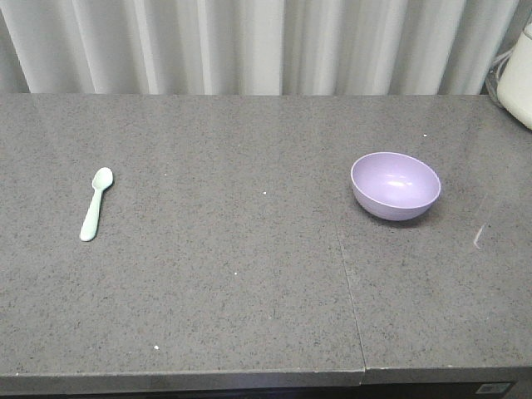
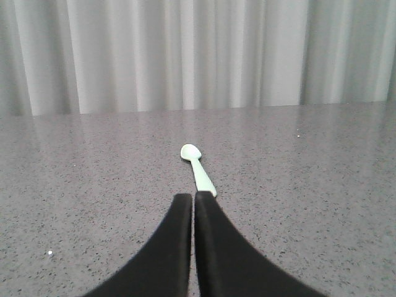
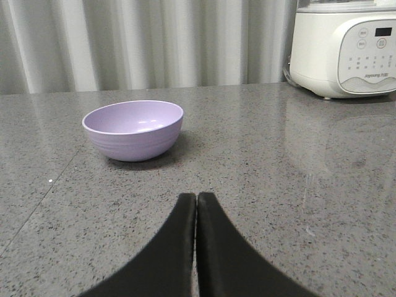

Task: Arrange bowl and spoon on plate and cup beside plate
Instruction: 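Approach the counter and position the base before the spoon and bowl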

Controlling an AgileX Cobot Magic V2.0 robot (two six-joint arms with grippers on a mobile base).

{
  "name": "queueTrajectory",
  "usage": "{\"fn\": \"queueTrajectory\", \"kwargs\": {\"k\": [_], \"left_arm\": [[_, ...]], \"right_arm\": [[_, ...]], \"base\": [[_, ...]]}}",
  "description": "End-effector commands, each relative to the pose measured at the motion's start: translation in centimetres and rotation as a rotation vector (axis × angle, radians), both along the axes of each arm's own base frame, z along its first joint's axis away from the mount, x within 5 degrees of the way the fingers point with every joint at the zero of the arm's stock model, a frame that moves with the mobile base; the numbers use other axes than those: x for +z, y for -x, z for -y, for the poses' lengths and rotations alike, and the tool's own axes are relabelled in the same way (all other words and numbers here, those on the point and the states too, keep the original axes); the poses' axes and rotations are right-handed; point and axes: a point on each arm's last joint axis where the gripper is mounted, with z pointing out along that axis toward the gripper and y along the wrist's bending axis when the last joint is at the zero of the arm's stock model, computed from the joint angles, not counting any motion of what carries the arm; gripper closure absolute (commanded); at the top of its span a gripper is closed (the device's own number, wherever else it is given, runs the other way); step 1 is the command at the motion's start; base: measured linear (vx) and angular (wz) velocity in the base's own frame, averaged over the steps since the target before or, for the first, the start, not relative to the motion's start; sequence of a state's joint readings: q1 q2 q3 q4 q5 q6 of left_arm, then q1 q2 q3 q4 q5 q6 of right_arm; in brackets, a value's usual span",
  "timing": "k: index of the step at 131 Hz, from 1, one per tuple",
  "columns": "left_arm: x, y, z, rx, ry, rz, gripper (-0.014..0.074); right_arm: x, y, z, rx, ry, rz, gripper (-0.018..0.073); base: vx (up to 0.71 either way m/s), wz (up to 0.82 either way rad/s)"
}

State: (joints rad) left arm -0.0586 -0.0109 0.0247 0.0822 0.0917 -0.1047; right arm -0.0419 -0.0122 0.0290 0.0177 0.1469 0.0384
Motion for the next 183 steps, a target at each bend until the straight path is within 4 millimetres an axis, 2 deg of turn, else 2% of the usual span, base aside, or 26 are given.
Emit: {"fn": "queueTrajectory", "kwargs": {"k": [1, 183], "left_arm": [[0.35, 0.09, 0.05, -0.006, 0.019, 0.072, 0.0603], [0.35, 0.09, 0.05, -0.006, 0.019, 0.072, 0.0603]], "right_arm": [[0.48, -0.03, 0.05, -0.007, 0.015, 0.07, 0.0568], [0.48, -0.03, 0.05, -0.007, 0.015, 0.07, 0.0568]], "base": [[0.07, -0.01], [0.01, 0.0]]}}
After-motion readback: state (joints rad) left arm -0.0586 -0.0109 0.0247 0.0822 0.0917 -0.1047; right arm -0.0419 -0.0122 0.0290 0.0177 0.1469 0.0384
